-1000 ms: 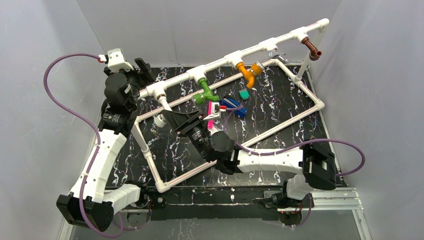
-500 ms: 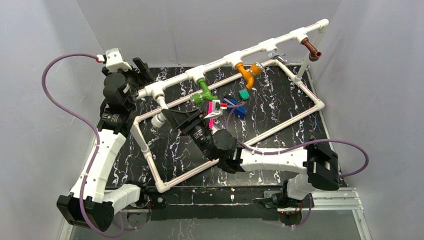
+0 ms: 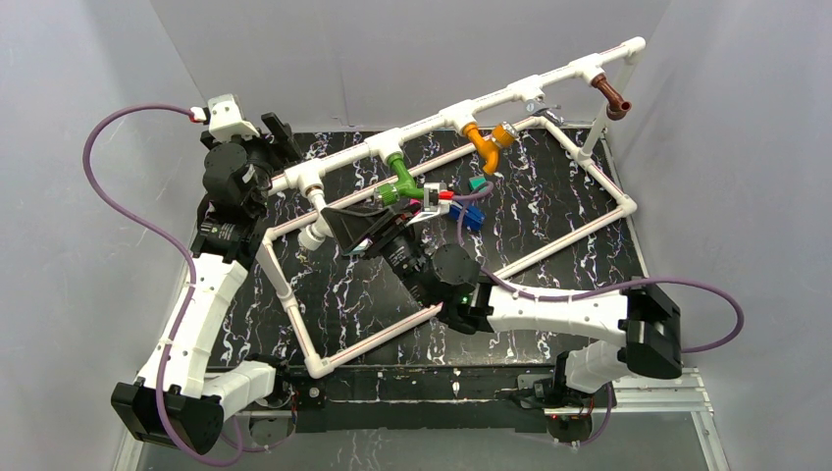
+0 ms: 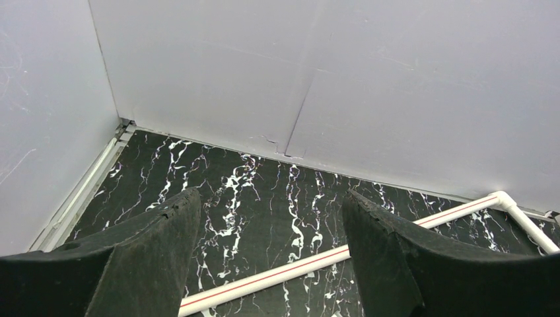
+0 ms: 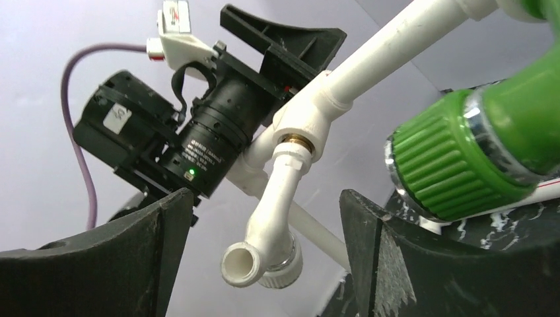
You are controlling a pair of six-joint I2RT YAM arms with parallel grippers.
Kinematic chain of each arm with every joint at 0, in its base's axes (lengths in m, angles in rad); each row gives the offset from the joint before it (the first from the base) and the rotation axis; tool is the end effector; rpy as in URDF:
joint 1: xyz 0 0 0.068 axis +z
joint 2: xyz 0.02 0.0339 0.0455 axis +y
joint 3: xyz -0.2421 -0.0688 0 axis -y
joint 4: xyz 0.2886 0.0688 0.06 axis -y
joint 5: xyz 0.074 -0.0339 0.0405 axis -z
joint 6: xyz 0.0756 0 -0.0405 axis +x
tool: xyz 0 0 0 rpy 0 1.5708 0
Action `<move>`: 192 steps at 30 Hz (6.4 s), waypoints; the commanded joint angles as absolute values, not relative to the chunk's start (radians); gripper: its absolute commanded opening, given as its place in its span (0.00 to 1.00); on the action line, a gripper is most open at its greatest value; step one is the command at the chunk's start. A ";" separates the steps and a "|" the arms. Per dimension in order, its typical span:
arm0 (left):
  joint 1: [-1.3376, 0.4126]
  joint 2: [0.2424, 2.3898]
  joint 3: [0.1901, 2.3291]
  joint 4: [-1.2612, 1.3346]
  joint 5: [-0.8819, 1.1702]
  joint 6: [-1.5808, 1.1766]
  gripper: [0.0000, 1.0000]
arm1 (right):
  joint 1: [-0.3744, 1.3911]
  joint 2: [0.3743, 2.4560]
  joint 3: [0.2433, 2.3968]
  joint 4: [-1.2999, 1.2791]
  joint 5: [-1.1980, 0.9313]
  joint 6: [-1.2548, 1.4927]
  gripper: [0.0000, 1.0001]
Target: Install the water faucets
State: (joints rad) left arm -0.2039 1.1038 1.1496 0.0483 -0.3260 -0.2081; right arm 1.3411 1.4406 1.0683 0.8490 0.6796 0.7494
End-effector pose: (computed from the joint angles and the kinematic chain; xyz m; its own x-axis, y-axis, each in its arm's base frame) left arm 0.3394 -0.0454 0.4165 0.1149 -0.2236 -0.9679 -0.0988 0.9669 -0.2351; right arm 0.1367 0.3760 0.3654 -0.3528 0.8181 -0.4540 -0.5326 0.2234 0.8164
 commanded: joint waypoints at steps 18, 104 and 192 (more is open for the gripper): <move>-0.196 1.233 1.019 -0.289 -0.337 -0.206 0.76 | 1.343 1.158 1.266 0.241 0.246 -0.374 0.91; -0.196 1.232 1.020 -0.291 -0.330 -0.203 0.76 | 1.432 1.578 1.286 0.662 0.355 -1.219 0.01; -0.195 1.236 1.021 -0.291 -0.314 -0.207 0.76 | 1.436 1.133 1.037 0.613 0.492 -0.160 0.91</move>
